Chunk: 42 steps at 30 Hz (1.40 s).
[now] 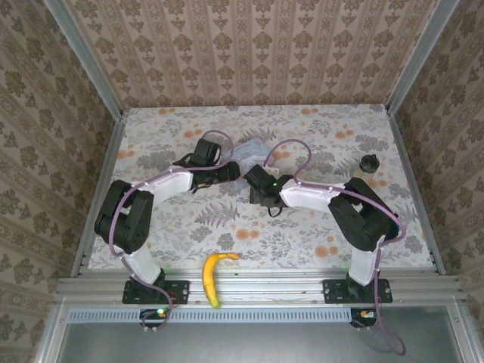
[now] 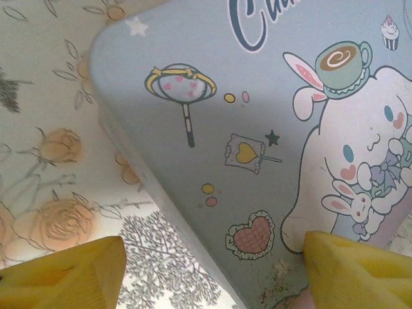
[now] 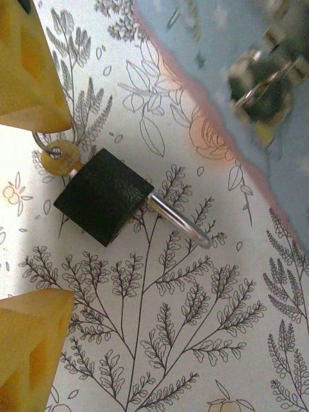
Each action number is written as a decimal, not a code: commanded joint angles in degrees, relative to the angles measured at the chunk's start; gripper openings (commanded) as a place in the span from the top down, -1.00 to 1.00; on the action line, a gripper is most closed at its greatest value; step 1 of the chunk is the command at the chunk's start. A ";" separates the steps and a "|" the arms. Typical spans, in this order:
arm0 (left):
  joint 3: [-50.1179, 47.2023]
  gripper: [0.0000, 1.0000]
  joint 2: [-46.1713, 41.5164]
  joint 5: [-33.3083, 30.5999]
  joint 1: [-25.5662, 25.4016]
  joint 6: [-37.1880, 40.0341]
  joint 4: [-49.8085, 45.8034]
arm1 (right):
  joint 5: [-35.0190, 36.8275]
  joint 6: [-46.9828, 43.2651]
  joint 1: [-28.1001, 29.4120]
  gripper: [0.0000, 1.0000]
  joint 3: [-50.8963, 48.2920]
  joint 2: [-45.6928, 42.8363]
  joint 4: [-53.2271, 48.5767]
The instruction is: Unlock the padlock with the key
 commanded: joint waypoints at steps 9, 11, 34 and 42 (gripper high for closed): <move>1.29 -0.42 3.71 -3.25 2.58 1.08 -6.60 | 6.31 -2.34 0.04 -0.32 8.56 6.18 -5.91; 1.32 -0.54 2.80 -2.96 2.58 1.09 -6.52 | 6.48 -2.44 -0.37 -0.33 9.76 7.48 -6.57; 10.26 -0.78 2.09 -0.85 5.37 2.81 -6.86 | -0.92 -19.18 -4.46 0.45 2.90 4.50 -16.85; 12.52 -0.79 4.97 2.64 6.62 3.74 -6.89 | -4.60 -25.04 -5.87 0.35 0.87 2.94 -21.87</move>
